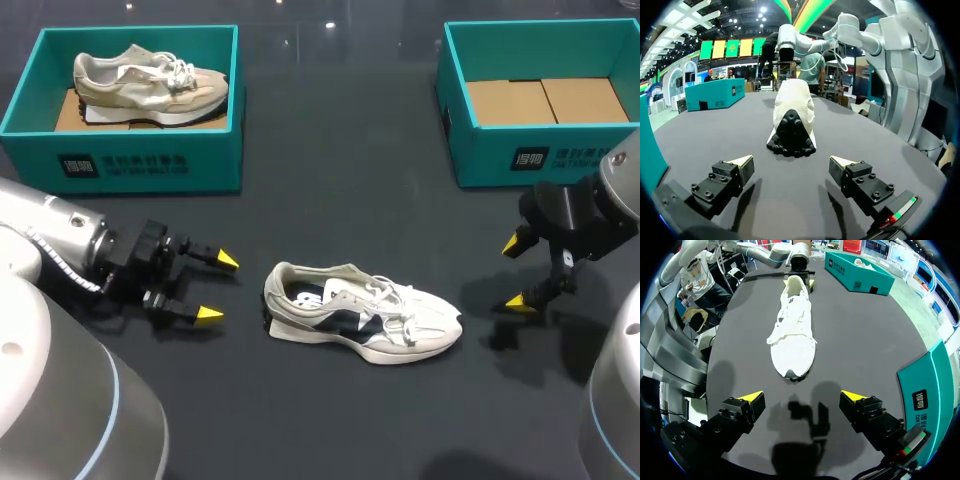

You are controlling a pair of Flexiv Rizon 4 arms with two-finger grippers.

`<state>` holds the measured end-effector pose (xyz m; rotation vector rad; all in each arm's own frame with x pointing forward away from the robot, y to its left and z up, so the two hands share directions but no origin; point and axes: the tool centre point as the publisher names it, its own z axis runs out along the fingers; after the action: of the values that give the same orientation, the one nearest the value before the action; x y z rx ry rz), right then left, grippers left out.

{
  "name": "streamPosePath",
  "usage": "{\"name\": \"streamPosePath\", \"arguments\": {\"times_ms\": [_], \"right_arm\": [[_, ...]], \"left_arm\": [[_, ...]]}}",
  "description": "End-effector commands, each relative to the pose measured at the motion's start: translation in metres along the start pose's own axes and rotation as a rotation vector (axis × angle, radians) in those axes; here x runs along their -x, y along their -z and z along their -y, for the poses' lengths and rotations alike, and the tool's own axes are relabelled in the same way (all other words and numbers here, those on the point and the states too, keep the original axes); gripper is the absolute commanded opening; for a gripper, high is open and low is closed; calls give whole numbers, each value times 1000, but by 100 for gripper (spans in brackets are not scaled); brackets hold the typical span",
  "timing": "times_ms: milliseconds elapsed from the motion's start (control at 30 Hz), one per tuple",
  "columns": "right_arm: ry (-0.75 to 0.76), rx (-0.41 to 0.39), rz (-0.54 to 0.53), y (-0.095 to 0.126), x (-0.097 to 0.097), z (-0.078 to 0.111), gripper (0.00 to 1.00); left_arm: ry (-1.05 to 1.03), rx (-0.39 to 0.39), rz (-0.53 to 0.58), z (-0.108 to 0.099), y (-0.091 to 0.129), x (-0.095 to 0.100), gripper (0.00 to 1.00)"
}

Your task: Take the shoe out of the shoebox, open the shoe tongue, remove and reinsert the insole, then place the shoe into the shoebox

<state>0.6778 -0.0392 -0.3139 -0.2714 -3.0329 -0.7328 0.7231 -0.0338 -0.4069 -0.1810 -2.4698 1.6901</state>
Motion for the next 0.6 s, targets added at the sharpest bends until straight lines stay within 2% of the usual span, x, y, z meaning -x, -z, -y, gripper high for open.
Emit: {"name": "streamPosePath", "arguments": {"times_ms": [33, 200, 367, 600], "right_arm": [[-1, -3, 2, 0, -1, 0, 100], [-1, -3, 2, 0, -1, 0, 100], [-1, -3, 2, 0, -1, 0, 100], [-1, -3, 2, 0, -1, 0, 100]], "left_arm": [[1, 20, 11, 8, -1, -5, 100], [1, 20, 11, 8, -1, -5, 100], [21, -50, -6, 7, -10, -3, 100], [22, -71, -7, 11, -27, 5, 100]]}}
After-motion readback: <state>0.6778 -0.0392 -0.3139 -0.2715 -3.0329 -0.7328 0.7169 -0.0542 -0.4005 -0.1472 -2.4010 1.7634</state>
